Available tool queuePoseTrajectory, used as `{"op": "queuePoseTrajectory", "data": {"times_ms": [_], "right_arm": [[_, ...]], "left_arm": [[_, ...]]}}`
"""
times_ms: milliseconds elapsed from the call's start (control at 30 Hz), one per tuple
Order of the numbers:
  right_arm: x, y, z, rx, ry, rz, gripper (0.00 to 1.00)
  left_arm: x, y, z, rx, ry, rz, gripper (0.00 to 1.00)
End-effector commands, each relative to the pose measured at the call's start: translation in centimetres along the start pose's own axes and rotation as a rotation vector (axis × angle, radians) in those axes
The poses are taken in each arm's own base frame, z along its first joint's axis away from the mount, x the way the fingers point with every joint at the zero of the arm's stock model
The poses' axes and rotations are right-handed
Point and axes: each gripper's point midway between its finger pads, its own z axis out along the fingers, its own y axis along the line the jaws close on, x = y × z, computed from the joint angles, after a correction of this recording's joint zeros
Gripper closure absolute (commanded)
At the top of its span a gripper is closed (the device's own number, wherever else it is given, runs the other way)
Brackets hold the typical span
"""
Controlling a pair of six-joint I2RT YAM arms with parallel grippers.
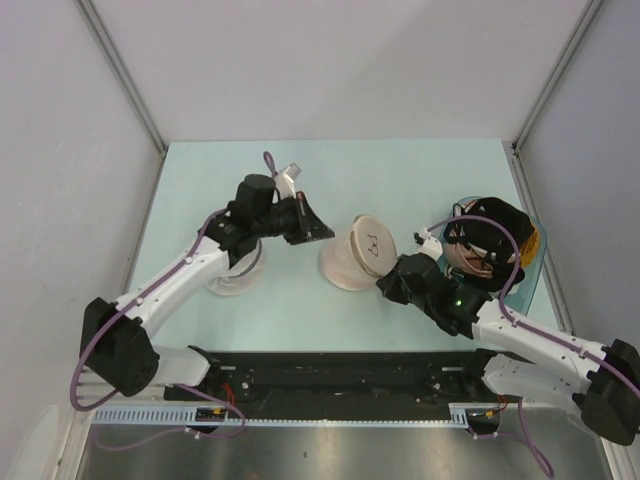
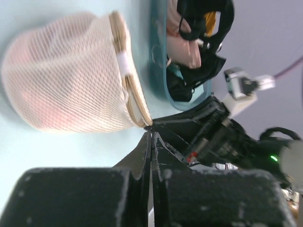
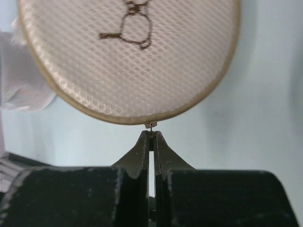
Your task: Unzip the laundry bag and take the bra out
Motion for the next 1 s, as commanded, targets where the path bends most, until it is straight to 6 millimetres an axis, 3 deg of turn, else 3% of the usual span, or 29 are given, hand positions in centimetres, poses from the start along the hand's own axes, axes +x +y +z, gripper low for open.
{"op": "queuePoseTrajectory", "data": {"times_ms": [0,133,167,200,233,300,333,533,700,867,967], "right_arm": [[-0.4,-4.1,0.1,0.1,-0.017,-0.016,1.0],[-0.7,-2.5,-0.2,0.031,-0.022,0.023,1.0],[-0.7,-2.2,-0.1,0.019,-0.022,0.026,1.0],[-0.8,-1.6,-0.1,-0.001,-0.028,0.033,1.0],[-0.6,-1.4,0.0,-0.007,-0.023,0.036,1.0],[-0.4,-0.7,0.1,-0.03,-0.017,0.041,1.0],[-0.1,-0.6,0.4,-0.028,-0.007,0.047,1.0],[0.6,1.6,0.7,-0.081,0.012,0.039,1.0],[0.7,1.8,0.6,-0.083,0.022,0.019,1.0],[0.6,2.1,0.0,-0.095,0.023,0.023,1.0],[0.3,2.4,-0.4,-0.109,0.018,0.022,1.0]], "left_arm": [[-2.3,-1.0,-2.1,-0.003,-0.069,0.087,1.0],[-2.1,-1.4,-1.6,0.036,-0.036,0.078,0.99],[-1.7,-1.5,-1.4,0.052,-0.024,0.071,0.92],[-1.4,-1.9,-1.4,0.073,-0.017,0.056,0.76],[-0.6,-1.9,-1.0,0.082,-0.004,0.055,0.43],[0.4,-1.9,-0.6,0.07,0.007,0.045,0.15],[2.0,-2.1,-0.2,0.072,0.04,0.052,0.0],[5.9,-1.0,1.7,0.028,0.072,-0.035,0.0],[6.4,0.0,3.3,0.032,0.042,-0.09,0.0],[6.2,-0.5,5.1,0.054,0.04,-0.092,0.0],[6.1,-0.3,6.1,0.038,0.033,-0.082,0.06]]}}
